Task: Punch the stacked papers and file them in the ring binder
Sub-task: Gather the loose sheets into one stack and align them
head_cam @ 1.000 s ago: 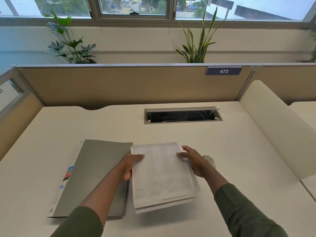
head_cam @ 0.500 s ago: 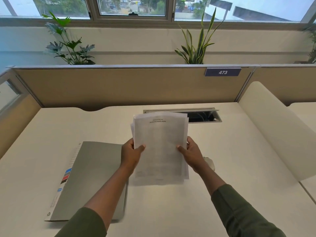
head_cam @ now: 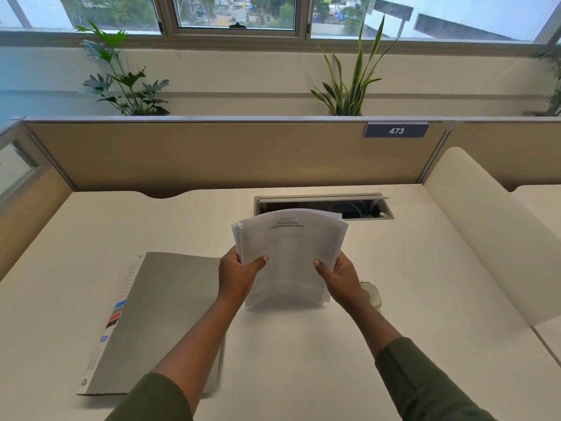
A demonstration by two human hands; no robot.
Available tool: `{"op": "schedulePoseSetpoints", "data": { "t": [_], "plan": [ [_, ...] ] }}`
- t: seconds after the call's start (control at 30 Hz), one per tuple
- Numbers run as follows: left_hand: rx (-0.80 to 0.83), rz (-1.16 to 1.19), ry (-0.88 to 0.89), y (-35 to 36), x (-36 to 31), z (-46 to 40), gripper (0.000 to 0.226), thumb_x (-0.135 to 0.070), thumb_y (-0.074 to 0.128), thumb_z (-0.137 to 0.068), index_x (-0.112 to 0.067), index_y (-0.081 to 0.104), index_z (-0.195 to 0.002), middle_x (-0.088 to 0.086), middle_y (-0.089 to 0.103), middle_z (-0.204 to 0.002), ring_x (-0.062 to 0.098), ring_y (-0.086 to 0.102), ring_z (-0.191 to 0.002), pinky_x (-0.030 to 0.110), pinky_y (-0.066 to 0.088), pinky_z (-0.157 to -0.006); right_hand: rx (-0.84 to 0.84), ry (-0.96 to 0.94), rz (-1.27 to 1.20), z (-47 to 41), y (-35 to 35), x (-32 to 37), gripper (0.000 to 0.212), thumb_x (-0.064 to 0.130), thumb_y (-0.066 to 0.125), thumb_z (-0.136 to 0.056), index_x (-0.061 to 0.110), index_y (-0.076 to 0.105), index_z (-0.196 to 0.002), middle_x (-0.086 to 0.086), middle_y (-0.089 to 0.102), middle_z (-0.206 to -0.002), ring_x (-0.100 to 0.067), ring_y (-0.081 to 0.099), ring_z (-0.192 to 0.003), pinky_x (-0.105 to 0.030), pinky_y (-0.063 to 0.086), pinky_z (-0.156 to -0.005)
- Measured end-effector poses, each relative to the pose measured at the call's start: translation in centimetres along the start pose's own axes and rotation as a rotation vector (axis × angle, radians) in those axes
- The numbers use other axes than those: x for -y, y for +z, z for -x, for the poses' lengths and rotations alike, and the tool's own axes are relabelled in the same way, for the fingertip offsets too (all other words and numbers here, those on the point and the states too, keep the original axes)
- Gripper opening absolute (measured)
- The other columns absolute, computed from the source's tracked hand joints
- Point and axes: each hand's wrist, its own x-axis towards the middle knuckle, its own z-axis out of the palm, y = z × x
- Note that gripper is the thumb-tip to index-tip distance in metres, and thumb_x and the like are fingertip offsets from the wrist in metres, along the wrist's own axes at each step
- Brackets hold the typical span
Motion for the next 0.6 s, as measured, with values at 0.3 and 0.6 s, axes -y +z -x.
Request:
{"op": "schedulePoseSetpoints", "data": {
  "t": [0.3, 0.6],
  "plan": [
    [0.018, -0.015, -0.018, -0.05, 0.09, -0.09, 0.018, -0.012, 0.080, -0.075, -0.022, 0.065, -0.077, 0.001, 0.072, -0.083, 0.025, 0.069, -0.083, 0.045, 0.058, -0.080, -0.040, 0.006, 0.005, -0.03, 0.28, -0.27, 0.016, 0.019, 0.062, -0.094, 0.022, 0.062, -0.110, -0.006, 0.070, -0.105, -0.024, 0.067, -0.097, -0.040, 0.058, -0.083],
    [-0.004, -0.078, 0.051, 0.25, -0.17, -0.08, 0.012, -0.015, 0.078, -0.077, -0.014, 0.067, -0.079, -0.002, 0.070, -0.077, 0.017, 0.066, -0.073, 0.036, 0.055, -0.070, -0.111, 0.028, 0.029, 0.15, -0.16, -0.80, 0.010, 0.024, 0.071, -0.088, 0.016, 0.071, -0.095, -0.002, 0.075, -0.089, -0.015, 0.070, -0.081, -0.025, 0.055, -0.067]
  ]
}}
